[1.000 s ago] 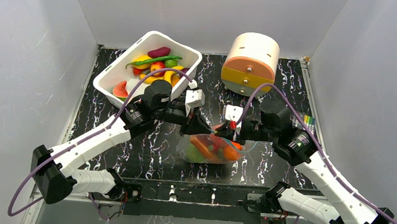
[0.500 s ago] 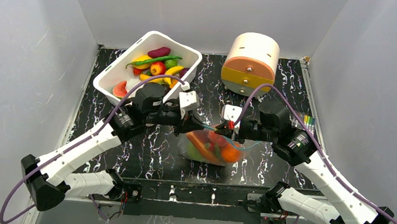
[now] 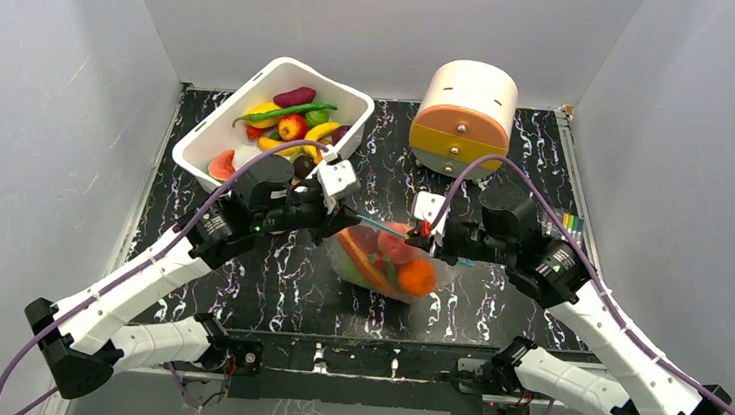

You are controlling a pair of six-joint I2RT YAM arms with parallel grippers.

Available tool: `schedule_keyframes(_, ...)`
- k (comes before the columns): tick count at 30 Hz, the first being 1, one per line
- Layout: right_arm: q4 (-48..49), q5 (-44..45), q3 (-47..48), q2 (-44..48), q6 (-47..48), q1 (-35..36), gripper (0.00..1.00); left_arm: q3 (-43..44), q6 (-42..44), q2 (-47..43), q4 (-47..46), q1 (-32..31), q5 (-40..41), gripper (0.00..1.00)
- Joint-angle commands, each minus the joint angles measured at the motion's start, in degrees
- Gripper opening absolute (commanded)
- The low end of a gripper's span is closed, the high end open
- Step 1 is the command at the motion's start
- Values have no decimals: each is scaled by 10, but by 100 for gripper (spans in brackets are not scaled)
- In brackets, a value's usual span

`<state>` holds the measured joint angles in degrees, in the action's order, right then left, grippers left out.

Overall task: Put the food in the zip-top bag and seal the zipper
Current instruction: Zip the zipper food storage bag at the center of the board.

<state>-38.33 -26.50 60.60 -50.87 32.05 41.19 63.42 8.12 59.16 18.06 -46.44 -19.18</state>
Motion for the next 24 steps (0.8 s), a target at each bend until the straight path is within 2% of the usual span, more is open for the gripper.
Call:
schedule_keyframes(1, -56, 44, 27, 26, -1, -5, 0, 27, 15, -35, 5, 11, 124, 0)
schedule_keyframes(14, -139, 98, 62, 50, -4, -5, 0, 21, 17, -48, 7, 11, 214, 0)
schedule_keyframes(24, -238, 174, 102, 70, 16, -6, 0, 21, 10, -55, 18, 11, 239, 0)
